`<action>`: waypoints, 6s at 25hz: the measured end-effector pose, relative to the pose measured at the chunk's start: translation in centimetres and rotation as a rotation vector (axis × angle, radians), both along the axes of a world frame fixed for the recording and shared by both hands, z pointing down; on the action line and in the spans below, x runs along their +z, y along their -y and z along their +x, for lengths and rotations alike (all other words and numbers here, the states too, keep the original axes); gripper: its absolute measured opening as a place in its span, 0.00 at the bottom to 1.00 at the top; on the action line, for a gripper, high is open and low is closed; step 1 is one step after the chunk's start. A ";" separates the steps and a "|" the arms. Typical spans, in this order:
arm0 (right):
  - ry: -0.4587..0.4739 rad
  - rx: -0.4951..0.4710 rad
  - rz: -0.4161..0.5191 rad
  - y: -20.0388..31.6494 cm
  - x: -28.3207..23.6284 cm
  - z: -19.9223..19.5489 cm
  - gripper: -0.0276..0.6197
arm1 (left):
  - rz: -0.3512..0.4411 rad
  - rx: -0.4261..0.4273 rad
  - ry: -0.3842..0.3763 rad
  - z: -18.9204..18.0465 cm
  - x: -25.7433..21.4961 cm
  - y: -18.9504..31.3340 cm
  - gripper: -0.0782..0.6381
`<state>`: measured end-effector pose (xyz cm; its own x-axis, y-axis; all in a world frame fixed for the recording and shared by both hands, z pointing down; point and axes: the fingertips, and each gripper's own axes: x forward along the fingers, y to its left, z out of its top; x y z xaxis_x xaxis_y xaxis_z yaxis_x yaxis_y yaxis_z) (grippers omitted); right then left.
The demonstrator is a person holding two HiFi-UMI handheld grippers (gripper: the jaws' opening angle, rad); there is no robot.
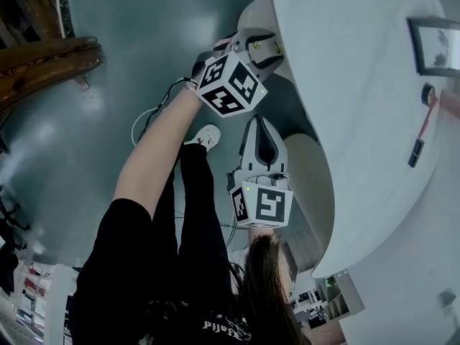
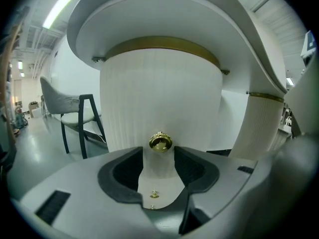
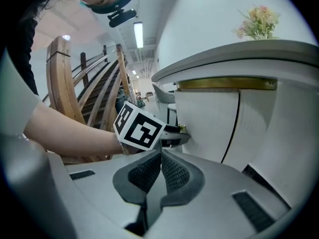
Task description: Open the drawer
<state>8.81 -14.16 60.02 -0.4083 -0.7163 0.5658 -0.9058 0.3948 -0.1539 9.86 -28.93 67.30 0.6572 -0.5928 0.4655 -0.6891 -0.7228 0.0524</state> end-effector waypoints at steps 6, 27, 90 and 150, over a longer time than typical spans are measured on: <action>-0.013 -0.002 -0.027 -1.3 0.8 -0.1 0.08 | 0.011 0.055 0.016 0.2 -0.3 -0.1 0.39; -0.031 -0.014 -0.063 -2.1 2.1 -0.8 0.08 | 0.010 0.079 0.017 -1.1 -0.4 -1.1 0.26; 0.030 0.076 -0.062 -6.3 -4.2 -2.9 0.08 | -0.142 0.003 0.272 -11.0 -1.2 -11.2 0.28; 0.024 0.069 -0.135 -10.2 -5.5 -7.0 0.08 | -0.187 0.039 0.273 -14.6 -3.5 -15.1 0.28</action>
